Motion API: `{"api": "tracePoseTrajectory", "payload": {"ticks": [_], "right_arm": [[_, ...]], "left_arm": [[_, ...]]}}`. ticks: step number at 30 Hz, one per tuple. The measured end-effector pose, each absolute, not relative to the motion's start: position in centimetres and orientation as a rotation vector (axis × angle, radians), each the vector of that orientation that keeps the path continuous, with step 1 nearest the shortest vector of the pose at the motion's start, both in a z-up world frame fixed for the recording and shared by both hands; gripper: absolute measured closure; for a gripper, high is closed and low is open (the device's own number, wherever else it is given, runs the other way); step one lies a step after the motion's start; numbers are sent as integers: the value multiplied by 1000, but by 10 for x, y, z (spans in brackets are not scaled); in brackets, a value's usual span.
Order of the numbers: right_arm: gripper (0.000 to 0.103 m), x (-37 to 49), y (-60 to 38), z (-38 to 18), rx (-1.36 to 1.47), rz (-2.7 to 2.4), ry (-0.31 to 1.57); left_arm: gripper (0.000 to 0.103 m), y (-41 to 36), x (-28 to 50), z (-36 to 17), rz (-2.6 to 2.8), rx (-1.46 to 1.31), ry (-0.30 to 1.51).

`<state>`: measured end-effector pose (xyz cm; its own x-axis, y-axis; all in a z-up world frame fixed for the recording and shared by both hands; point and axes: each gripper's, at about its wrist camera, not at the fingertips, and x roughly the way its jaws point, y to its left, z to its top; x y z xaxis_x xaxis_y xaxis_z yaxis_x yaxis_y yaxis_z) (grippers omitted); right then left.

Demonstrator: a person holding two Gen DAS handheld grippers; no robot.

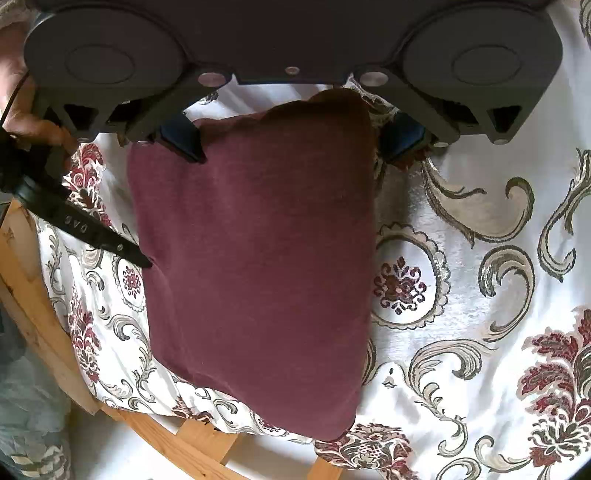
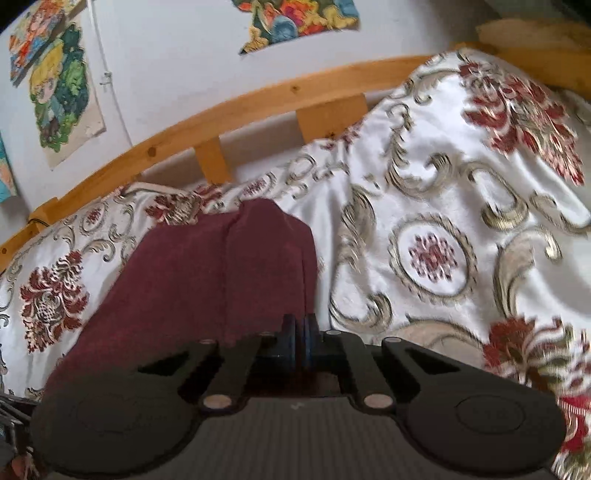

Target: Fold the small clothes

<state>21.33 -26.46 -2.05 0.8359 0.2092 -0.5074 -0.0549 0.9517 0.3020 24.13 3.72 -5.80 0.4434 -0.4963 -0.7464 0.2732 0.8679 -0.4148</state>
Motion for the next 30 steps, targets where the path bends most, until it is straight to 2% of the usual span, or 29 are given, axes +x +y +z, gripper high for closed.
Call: {"api": "tracePoseTrajectory", "payload": {"ticks": [10, 15, 18, 20, 21, 23, 30], "right_arm": [[98, 205, -267, -30, 325, 98, 601], [93, 196, -270, -26, 352, 91, 598], [76, 189, -270, -25, 358, 90, 594], [59, 182, -267, -21, 350, 94, 582], [57, 178, -265, -19, 344, 97, 573], [46, 171, -261, -15, 328, 101, 558], [26, 150, -249, 2, 263, 109, 504]], "left_arm": [[1, 38, 241, -57, -473, -258, 1020], [1, 40, 240, -55, -465, -259, 1034], [1, 40, 238, -54, -458, -252, 1040], [1, 41, 236, -51, -451, -244, 1042], [1, 41, 235, -50, -446, -240, 1041], [1, 41, 233, -46, -436, -227, 1030], [1, 41, 220, -28, -393, -153, 973]]}}
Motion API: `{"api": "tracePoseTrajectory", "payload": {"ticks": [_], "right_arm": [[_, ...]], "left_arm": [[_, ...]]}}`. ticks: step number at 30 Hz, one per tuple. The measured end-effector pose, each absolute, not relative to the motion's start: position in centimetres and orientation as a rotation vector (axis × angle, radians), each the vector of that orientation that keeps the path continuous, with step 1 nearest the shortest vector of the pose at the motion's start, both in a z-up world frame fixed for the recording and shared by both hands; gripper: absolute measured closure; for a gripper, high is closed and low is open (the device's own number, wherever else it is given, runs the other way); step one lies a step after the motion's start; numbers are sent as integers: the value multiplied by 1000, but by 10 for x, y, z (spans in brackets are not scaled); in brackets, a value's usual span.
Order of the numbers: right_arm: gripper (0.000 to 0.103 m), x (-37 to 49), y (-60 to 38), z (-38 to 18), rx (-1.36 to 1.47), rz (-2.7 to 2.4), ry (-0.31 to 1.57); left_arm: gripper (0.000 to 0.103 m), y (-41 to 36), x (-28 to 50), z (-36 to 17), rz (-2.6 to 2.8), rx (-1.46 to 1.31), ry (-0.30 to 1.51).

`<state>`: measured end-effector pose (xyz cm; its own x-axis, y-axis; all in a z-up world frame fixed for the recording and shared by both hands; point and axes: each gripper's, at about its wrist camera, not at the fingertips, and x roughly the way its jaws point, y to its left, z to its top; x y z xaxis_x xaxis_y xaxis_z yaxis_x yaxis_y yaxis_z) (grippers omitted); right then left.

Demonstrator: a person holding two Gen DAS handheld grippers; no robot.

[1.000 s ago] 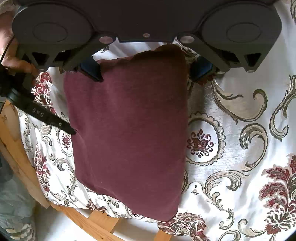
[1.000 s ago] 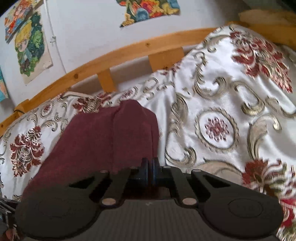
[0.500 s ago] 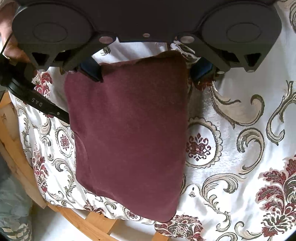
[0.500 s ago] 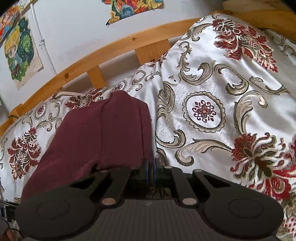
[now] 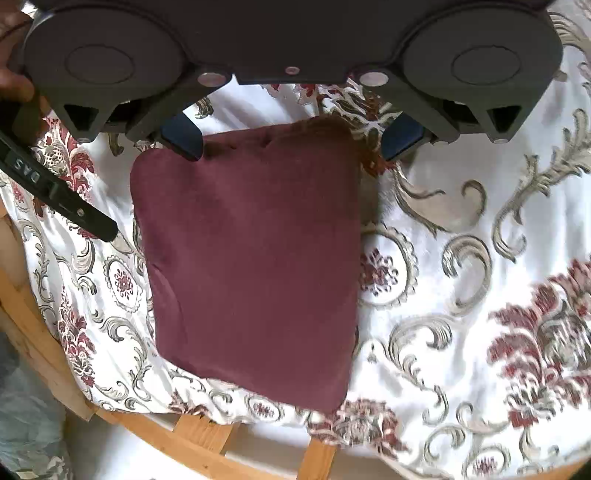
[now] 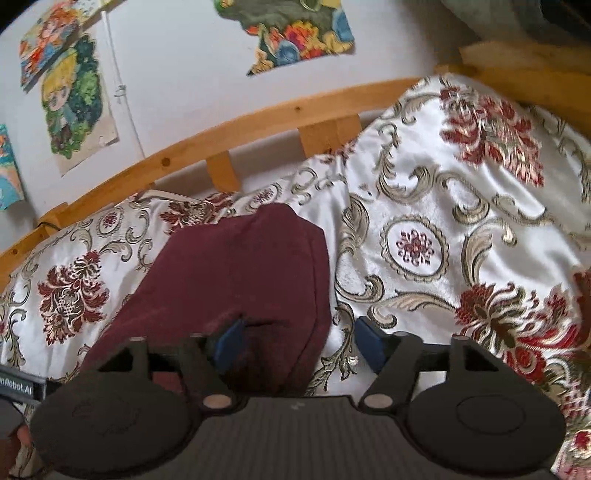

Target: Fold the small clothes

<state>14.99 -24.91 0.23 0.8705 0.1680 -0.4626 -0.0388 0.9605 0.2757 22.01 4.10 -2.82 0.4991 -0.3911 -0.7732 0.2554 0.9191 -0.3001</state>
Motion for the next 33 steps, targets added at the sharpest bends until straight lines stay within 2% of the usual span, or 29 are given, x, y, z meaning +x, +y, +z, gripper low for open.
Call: {"api": "tracePoseTrajectory", "payload": {"ticks": [2, 10, 15, 25, 33], "right_arm": [[17, 144, -247, 8, 243, 112, 488], [0, 117, -241, 27, 190, 96, 426], [0, 90, -236, 40, 183, 90, 391], [0, 39, -222, 64, 154, 68, 329], [0, -3, -211, 72, 90, 53, 309]], "left_arm": [[1, 44, 216, -21, -379, -146, 947], [1, 51, 188, 14, -280, -72, 785], [1, 59, 148, 33, -208, 8, 641], [1, 72, 92, 55, -159, -33, 522], [1, 86, 42, 51, -152, -58, 492]]}}
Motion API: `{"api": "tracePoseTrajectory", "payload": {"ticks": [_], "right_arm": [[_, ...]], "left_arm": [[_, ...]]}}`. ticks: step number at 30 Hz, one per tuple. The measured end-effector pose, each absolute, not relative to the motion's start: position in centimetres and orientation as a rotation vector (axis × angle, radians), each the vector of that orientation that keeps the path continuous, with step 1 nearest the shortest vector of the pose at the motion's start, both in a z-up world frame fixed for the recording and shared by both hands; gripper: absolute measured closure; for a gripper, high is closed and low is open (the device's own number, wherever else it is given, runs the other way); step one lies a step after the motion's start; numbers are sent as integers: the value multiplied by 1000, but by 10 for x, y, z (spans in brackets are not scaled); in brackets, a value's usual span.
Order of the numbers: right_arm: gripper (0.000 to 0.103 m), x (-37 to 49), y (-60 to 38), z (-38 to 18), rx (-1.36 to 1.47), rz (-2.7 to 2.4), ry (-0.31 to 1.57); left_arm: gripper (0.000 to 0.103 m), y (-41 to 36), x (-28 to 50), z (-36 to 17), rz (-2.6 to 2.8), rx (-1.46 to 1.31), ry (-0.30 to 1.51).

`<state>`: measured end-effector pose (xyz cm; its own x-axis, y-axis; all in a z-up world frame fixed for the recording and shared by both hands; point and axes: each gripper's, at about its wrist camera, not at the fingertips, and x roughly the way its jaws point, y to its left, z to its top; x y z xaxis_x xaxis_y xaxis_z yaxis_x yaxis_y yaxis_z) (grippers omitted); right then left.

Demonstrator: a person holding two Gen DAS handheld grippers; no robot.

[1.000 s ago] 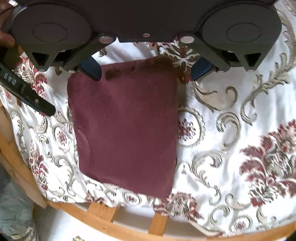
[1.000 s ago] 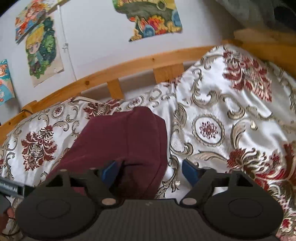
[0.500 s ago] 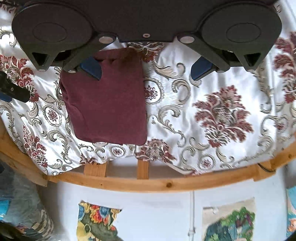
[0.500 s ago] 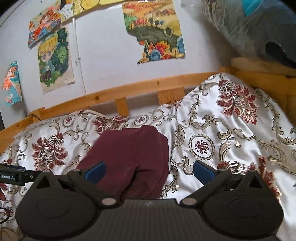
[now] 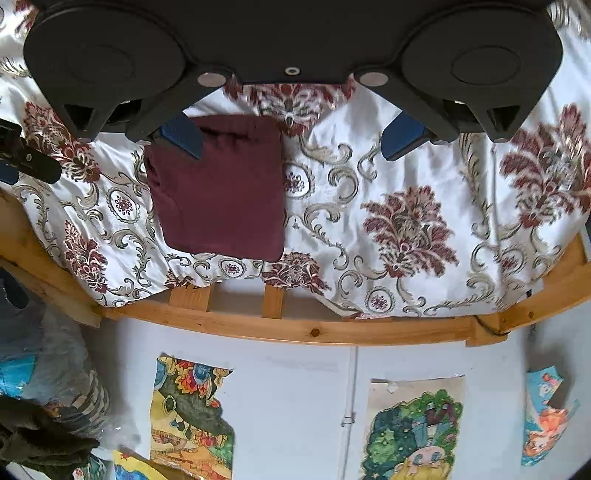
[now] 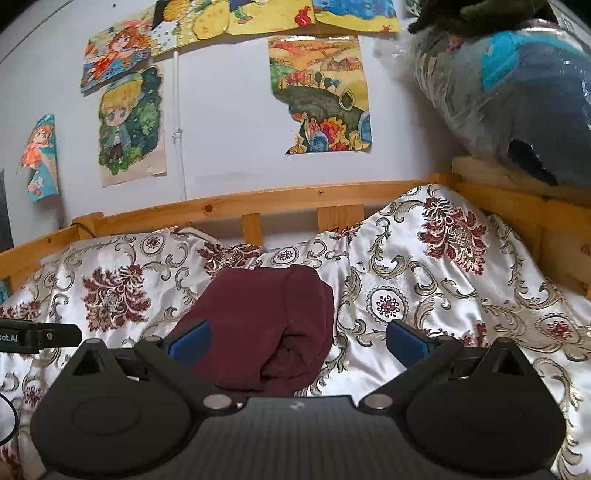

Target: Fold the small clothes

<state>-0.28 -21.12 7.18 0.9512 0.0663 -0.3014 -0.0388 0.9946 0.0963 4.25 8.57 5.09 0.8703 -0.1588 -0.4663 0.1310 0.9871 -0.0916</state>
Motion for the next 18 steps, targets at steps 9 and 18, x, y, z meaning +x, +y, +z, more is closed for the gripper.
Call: {"api": "tracePoseTrajectory", "payload": {"ticks": [9, 18], "right_arm": [[0, -34, -201, 68, 63, 36, 333], [0, -45, -201, 69, 55, 0, 322]], "left_arm": [[1, 101, 9, 33, -105, -92, 512], [1, 100, 3, 30, -105, -75, 502]]}}
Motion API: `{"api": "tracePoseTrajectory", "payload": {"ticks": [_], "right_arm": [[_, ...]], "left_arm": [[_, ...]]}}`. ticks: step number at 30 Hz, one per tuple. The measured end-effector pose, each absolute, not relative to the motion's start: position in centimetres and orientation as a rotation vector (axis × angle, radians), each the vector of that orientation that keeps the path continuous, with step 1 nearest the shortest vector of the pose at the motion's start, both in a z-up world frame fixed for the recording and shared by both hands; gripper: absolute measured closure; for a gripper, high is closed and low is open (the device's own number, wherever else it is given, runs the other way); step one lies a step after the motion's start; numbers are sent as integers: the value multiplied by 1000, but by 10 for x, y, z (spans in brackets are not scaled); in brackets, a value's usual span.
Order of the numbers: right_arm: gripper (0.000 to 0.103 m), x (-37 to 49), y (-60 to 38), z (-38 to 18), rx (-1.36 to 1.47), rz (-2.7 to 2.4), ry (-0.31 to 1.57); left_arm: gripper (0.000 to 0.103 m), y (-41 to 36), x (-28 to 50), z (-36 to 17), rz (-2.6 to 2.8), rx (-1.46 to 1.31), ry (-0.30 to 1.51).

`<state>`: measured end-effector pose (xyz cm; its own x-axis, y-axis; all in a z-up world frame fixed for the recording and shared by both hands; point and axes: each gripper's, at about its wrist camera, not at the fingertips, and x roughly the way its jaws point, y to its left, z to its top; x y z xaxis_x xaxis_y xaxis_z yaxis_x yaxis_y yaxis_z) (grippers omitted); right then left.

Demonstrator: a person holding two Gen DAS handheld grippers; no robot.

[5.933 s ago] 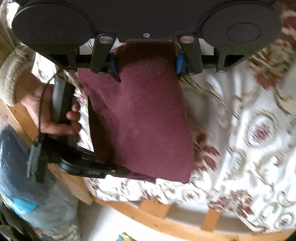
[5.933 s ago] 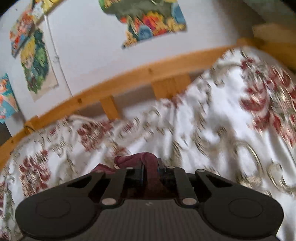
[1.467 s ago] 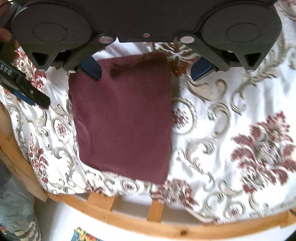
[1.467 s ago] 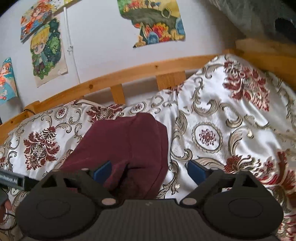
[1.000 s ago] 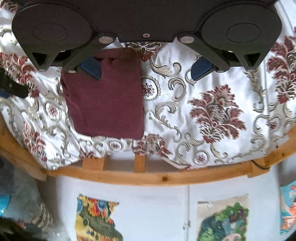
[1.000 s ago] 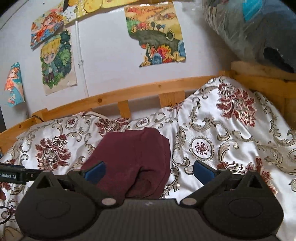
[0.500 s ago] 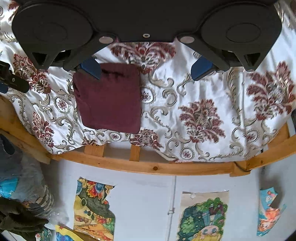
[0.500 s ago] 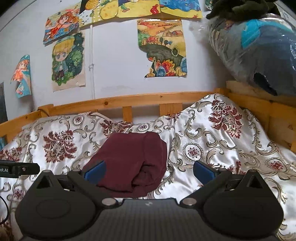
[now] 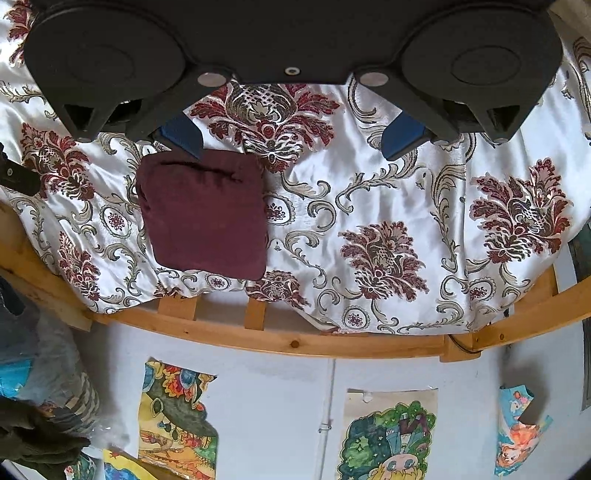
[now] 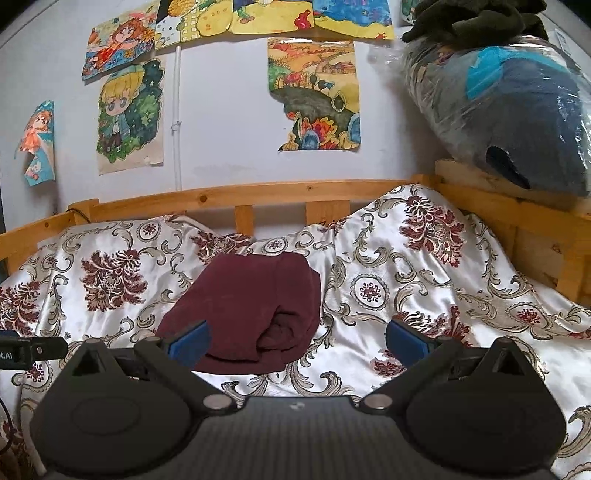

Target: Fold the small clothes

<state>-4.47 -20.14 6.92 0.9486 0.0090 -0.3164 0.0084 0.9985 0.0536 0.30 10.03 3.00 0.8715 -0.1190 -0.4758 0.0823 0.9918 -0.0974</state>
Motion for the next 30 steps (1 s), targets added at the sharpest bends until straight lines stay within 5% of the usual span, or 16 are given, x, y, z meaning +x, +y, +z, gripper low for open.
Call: {"api": "tracePoseTrajectory", "payload": {"ticks": [30], "right_arm": [[0, -42, -201, 69, 47, 4, 329]], "left_arm": [[1, 98, 3, 27, -114, -63, 505]]}}
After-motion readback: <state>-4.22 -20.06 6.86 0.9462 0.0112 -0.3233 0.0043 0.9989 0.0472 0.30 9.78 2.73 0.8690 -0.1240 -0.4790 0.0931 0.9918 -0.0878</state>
